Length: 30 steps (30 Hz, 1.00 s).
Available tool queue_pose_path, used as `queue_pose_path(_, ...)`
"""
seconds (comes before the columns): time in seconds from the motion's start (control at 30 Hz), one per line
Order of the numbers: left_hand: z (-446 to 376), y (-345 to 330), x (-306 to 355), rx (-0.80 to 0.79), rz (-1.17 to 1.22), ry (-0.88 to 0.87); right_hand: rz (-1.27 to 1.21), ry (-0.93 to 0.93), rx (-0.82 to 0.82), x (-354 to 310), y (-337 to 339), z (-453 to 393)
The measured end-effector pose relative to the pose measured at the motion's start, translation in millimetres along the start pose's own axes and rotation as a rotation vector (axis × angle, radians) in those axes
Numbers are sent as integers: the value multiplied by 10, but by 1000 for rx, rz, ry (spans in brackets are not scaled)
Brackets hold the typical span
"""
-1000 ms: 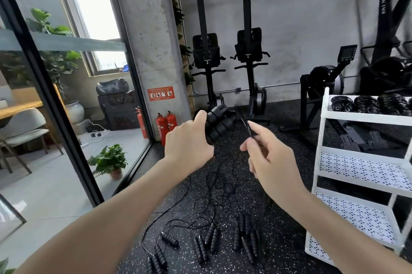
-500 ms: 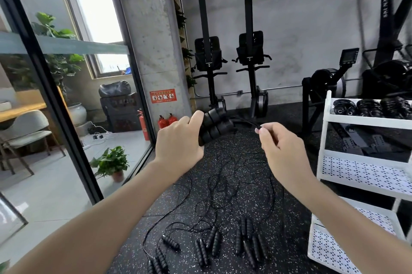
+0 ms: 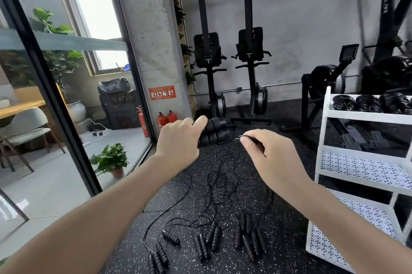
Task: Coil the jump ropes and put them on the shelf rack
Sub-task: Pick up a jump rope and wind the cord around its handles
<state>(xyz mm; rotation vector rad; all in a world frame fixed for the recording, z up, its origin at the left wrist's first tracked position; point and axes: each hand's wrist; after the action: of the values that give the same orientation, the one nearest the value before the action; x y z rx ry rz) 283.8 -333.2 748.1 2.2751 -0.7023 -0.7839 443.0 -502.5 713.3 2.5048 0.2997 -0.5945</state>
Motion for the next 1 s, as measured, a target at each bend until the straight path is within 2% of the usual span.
queue_pose_path(0.1,-3,19,-42,13,-10,-80,75,60,10,55,67,-74)
queue_pose_path(0.2,26,13,-61,-44,10,-261,72,91,-11,82,171,-178)
queue_pose_path(0.27,73,7,-36,-60,51,-358,-37,114,-20,95,220,-262)
queue_pose_path(0.33,106,-2,-25,11,98,-413,-146,123,-46,103,243,-327)
queue_pose_path(0.43,112,36,-12,55,165,-452,-316,43,-130,92,269,-374)
queue_pose_path(0.53,158,142,18,2,237,-480,-443,-43,-215,82,301,-360)
queue_pose_path(0.63,247,221,84,-21,344,-476,-524,-83,-248,74,279,-341)
queue_pose_path(0.7,277,266,130,-23,437,-442,-687,-157,-255,91,219,-294)
queue_pose_path(0.87,269,331,260,29,549,-221,-842,-346,-299,76,-44,-35)
queue_pose_path(0.93,230,342,312,44,552,-114,-764,-357,-338,26,-109,84)
queue_pose_path(1.0,152,350,331,59,483,-21,-568,-291,-416,-33,-143,194)
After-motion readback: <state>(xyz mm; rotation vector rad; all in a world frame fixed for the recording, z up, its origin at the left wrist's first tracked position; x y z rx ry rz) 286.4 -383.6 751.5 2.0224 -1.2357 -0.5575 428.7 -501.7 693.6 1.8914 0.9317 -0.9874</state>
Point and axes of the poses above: each hand's wrist, its own z-axis away from the middle knuckle, its own y-axis out of the back of the hand, x = y × z, and after that the axes turned 1 degree about x, right-handed
